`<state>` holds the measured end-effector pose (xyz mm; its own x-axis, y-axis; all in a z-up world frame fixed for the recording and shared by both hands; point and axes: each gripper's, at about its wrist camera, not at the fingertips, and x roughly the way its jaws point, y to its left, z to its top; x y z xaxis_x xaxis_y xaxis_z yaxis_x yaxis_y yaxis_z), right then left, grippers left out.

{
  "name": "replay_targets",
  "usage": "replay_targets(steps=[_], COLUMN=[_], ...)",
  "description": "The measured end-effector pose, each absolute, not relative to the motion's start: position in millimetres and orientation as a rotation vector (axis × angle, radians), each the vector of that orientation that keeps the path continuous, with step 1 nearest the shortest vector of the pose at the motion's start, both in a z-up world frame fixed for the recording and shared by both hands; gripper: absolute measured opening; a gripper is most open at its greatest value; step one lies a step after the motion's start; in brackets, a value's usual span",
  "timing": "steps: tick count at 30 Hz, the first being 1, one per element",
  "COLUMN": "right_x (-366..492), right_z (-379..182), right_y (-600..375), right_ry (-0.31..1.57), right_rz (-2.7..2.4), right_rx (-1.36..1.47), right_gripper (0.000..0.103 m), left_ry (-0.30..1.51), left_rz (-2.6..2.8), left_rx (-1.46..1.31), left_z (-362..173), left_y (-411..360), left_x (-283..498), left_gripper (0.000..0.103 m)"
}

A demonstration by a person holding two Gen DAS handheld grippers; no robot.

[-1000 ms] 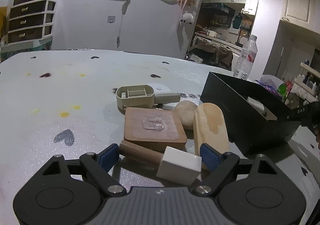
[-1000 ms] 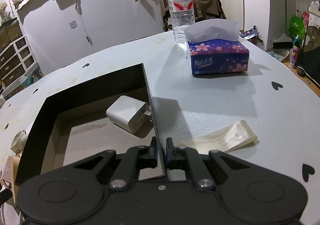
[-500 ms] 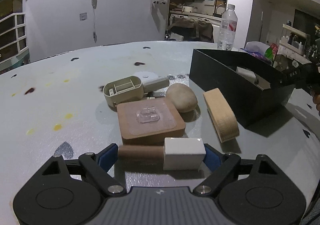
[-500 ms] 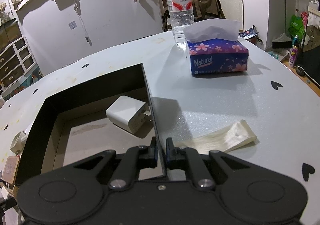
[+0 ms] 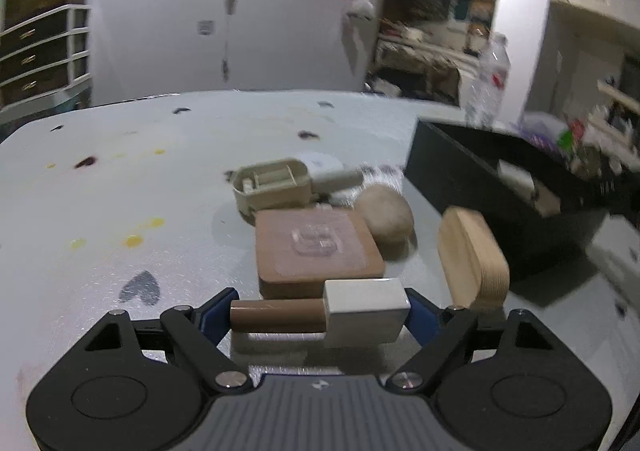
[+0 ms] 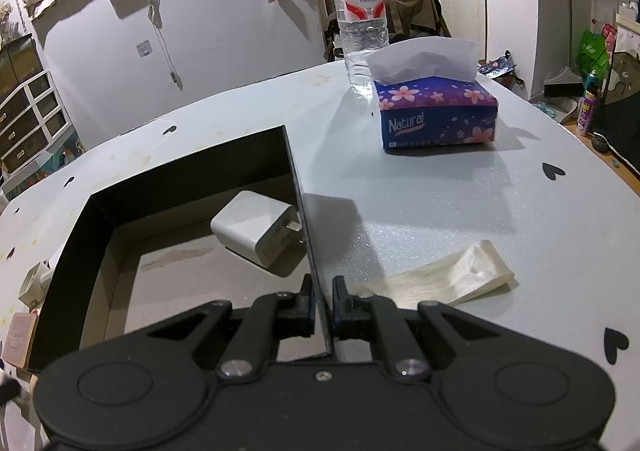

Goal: Organize rigid objects
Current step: 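Grasp the white cube on the wooden rod with the left tool, then lower the rod with cube into the black box and open the left tool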

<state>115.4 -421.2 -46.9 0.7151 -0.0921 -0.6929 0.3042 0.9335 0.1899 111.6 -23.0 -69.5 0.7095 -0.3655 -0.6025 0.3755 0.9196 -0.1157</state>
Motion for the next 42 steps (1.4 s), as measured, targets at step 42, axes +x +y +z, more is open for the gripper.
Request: replay_targets(steps=[42], right_x=[124], right_z=[-48], right_y=[-419], right_ry=[0.777], right_rz=[-0.238], right_rx=[0.282], right_gripper=[0.011], left_ry=[0.836], left_rz=[-0.878], left_rx=[0.292], left_z=[-45], left_y=[-279], left_x=[226], left_gripper=[0.097])
